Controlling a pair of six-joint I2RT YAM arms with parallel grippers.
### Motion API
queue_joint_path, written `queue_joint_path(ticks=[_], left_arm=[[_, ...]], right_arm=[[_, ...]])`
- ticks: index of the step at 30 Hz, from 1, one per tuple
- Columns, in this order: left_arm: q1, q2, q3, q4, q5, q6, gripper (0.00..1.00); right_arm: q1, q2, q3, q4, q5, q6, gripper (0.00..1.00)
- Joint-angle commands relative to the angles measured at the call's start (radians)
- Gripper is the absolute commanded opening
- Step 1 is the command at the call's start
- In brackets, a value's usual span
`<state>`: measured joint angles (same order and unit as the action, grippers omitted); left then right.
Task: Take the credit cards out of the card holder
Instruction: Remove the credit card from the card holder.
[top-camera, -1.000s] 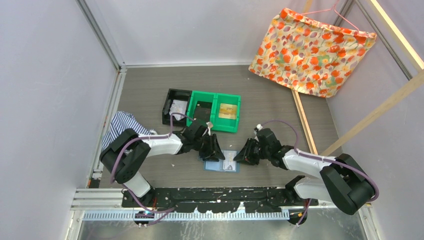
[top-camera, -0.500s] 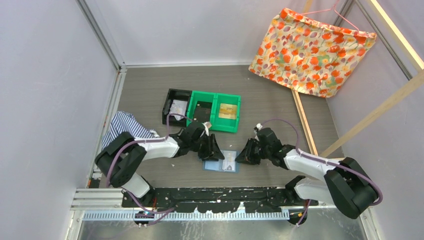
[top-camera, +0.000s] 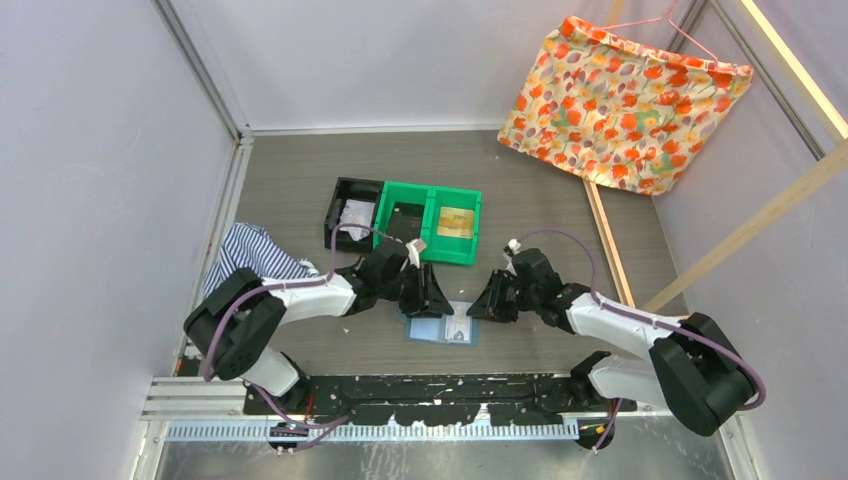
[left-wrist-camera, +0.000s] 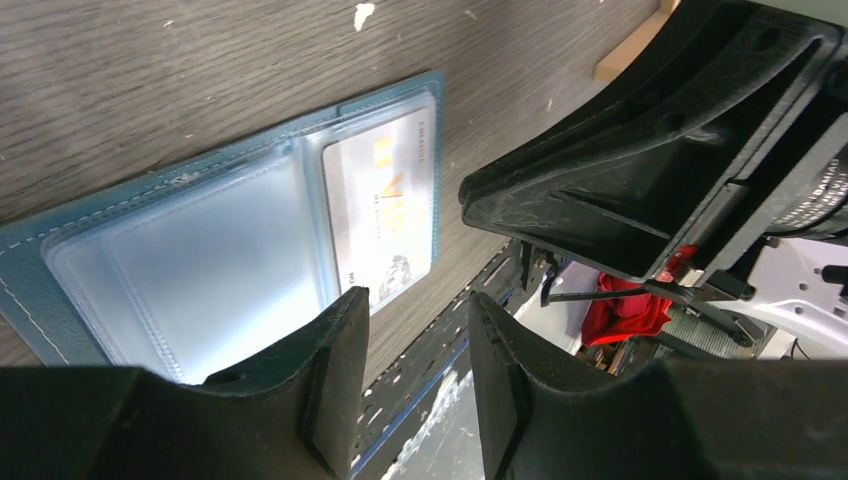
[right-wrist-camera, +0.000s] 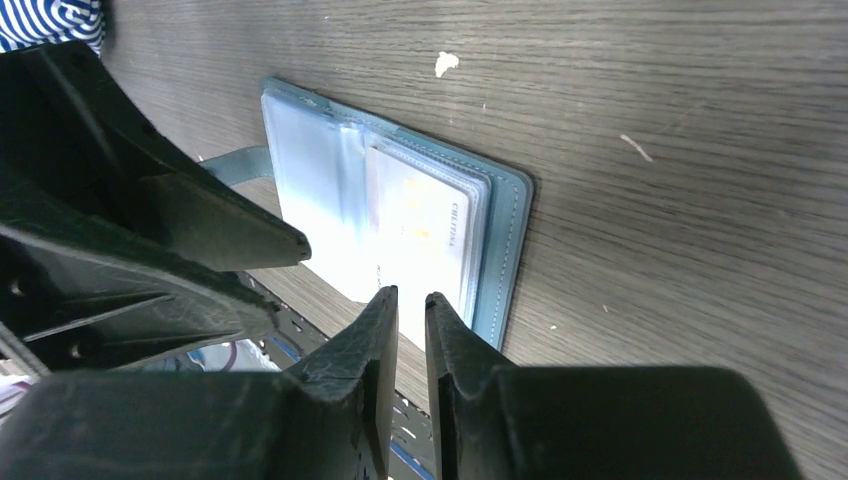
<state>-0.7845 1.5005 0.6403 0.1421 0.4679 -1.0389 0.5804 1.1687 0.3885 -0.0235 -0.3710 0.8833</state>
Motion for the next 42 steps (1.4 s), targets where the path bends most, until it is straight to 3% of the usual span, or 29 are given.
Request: queue_joint_path(ticks=[1,5,42], left_arm=[[-0.004,0.036,0.003,0.068,0.033,0.021,0.43],[-0.004,0.064,0.023,0.005,0.015,0.067,0.44],[-0.004,0.114,-0.062,0.079,-0.061,0.026,0.41]], right_arm=[[0.001,0.045,0.016,0.067,-0.056,-0.015,0.22],[0.001,0.075,0.008,0.072,-0.066,-0.023,0.21],[0.001,0.092,-0.033,0.115,-0.085,-0.033,0.21]])
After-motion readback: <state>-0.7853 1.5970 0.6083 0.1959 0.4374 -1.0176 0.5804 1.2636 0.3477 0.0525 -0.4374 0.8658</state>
